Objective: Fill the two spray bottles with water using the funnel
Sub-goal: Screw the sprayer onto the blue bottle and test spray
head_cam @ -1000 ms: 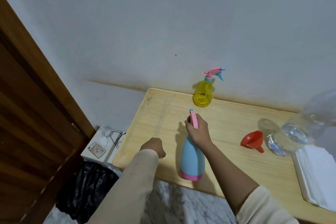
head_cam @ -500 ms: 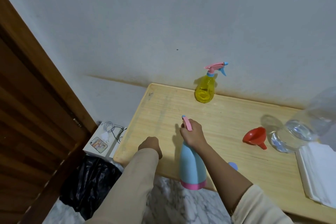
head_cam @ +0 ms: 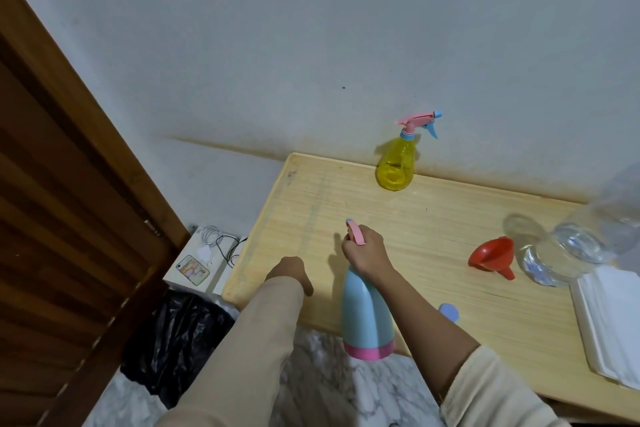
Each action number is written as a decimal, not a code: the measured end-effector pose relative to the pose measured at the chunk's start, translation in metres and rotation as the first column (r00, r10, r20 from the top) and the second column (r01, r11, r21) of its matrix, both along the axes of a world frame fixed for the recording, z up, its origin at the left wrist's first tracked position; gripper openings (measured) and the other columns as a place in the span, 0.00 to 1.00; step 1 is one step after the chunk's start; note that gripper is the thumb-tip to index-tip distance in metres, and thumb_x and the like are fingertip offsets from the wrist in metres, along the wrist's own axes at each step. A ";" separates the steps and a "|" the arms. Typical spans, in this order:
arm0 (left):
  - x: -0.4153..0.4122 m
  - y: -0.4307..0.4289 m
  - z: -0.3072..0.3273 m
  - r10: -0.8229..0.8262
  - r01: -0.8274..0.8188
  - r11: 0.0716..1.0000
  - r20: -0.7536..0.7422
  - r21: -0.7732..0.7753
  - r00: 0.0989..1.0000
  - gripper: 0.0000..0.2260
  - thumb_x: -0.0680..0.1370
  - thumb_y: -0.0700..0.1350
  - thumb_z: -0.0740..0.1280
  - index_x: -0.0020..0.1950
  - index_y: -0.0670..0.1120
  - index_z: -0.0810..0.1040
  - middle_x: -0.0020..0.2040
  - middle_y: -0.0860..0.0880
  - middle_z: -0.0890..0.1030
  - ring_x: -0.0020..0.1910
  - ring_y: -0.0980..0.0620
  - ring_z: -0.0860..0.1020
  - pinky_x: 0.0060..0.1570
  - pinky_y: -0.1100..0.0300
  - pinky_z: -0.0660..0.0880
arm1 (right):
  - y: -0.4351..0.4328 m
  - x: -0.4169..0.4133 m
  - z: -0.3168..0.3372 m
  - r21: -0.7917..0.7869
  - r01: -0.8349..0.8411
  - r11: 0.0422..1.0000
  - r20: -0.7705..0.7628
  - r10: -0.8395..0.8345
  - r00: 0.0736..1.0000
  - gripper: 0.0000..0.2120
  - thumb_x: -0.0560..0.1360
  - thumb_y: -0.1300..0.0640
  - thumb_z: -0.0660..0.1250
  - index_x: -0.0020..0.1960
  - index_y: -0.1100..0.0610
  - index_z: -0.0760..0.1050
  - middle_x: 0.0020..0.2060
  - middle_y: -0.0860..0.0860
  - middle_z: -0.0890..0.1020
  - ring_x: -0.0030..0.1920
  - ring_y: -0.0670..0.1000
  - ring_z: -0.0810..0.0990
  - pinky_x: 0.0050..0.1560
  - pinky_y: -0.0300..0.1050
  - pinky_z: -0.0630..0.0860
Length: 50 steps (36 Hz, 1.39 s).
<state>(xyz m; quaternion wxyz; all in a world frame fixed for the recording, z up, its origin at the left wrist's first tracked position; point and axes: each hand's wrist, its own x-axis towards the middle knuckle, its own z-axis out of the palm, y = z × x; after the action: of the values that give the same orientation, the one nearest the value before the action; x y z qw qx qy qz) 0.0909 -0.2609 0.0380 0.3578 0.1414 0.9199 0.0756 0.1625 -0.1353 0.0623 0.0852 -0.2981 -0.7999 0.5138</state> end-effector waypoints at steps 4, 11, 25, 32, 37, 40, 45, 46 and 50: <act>0.000 -0.003 0.002 0.002 -0.002 1.000 -0.005 0.002 1.000 0.17 0.74 0.45 0.72 0.58 0.38 0.74 0.57 0.42 0.78 0.56 0.44 0.78 0.44 0.59 0.72 | -0.003 -0.001 0.000 0.028 -0.021 0.999 -0.006 0.021 1.000 0.08 0.68 0.70 0.57 0.33 0.60 0.62 0.31 0.57 0.67 0.32 0.52 0.62 0.35 0.47 0.60; -0.001 -0.010 0.000 0.009 -0.009 1.000 -0.005 0.008 1.000 0.18 0.74 0.45 0.72 0.60 0.39 0.73 0.60 0.43 0.76 0.57 0.45 0.78 0.46 0.59 0.73 | -0.008 -0.004 0.000 -0.020 -0.011 1.000 0.047 0.012 0.999 0.13 0.69 0.69 0.55 0.31 0.57 0.56 0.28 0.51 0.63 0.30 0.50 0.59 0.31 0.43 0.57; -0.004 -0.015 -0.002 0.017 -0.017 1.000 0.010 0.023 1.000 0.21 0.74 0.45 0.72 0.62 0.39 0.72 0.62 0.42 0.74 0.60 0.45 0.76 0.52 0.57 0.74 | -0.017 -0.006 0.000 -0.009 -0.064 0.998 -0.029 0.064 0.998 0.05 0.72 0.67 0.58 0.39 0.65 0.69 0.34 0.58 0.72 0.35 0.52 0.67 0.37 0.45 0.64; -0.005 -0.018 -0.003 0.019 -0.019 1.000 0.008 0.019 1.000 0.21 0.74 0.46 0.72 0.63 0.39 0.71 0.63 0.42 0.74 0.60 0.44 0.76 0.52 0.57 0.74 | -0.020 -0.007 -0.005 -0.086 -0.040 0.996 -0.013 0.039 0.999 0.09 0.72 0.68 0.57 0.35 0.60 0.64 0.31 0.54 0.68 0.33 0.51 0.64 0.33 0.44 0.61; -0.007 -0.021 -0.004 0.024 -0.024 1.000 0.009 0.018 1.000 0.20 0.74 0.45 0.72 0.61 0.38 0.72 0.62 0.42 0.75 0.59 0.44 0.77 0.47 0.58 0.72 | -0.022 -0.006 -0.005 -0.077 -0.054 0.996 0.041 0.058 0.998 0.13 0.72 0.68 0.56 0.32 0.56 0.58 0.29 0.51 0.64 0.31 0.50 0.61 0.32 0.43 0.59; -0.007 -0.023 -0.005 0.009 -0.010 1.000 0.013 0.019 1.000 0.19 0.74 0.45 0.72 0.60 0.39 0.72 0.60 0.42 0.76 0.58 0.45 0.77 0.46 0.58 0.71 | -0.023 -0.006 -0.005 -0.066 -0.048 0.997 0.035 0.051 0.998 0.14 0.73 0.66 0.56 0.31 0.56 0.59 0.30 0.52 0.66 0.33 0.52 0.63 0.35 0.45 0.61; -0.010 -0.024 -0.006 -0.025 0.025 0.999 0.014 0.026 1.000 0.11 0.75 0.45 0.71 0.48 0.41 0.72 0.46 0.46 0.74 0.51 0.45 0.78 0.43 0.59 0.71 | -0.025 -0.008 0.000 0.001 -0.063 0.998 0.010 0.063 0.998 0.10 0.75 0.63 0.58 0.35 0.60 0.63 0.32 0.52 0.69 0.33 0.50 0.65 0.33 0.43 0.62; -0.011 -0.024 -0.006 -0.030 0.030 0.999 0.007 0.029 1.000 0.11 0.75 0.45 0.70 0.42 0.42 0.70 0.42 0.48 0.72 0.46 0.46 0.76 0.40 0.59 0.71 | -0.024 -0.009 0.001 0.025 -0.063 0.998 0.000 0.064 0.998 0.10 0.75 0.62 0.59 0.36 0.60 0.64 0.32 0.53 0.69 0.33 0.51 0.66 0.34 0.44 0.63; -0.012 -0.024 -0.004 -0.044 0.044 0.998 -0.010 0.033 0.999 0.15 0.75 0.45 0.69 0.35 0.44 0.65 0.37 0.49 0.67 0.40 0.47 0.73 0.35 0.60 0.67 | -0.022 -0.012 0.007 0.090 -0.039 0.995 -0.029 0.042 0.999 0.08 0.75 0.62 0.60 0.38 0.64 0.68 0.34 0.56 0.72 0.35 0.53 0.69 0.35 0.47 0.65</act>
<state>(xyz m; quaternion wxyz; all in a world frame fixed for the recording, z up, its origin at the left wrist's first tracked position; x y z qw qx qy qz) 0.0790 -0.2853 0.0336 0.3528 0.1678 0.9168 0.0824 0.1510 -0.1572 0.0691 0.1003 -0.2696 -0.8265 0.4838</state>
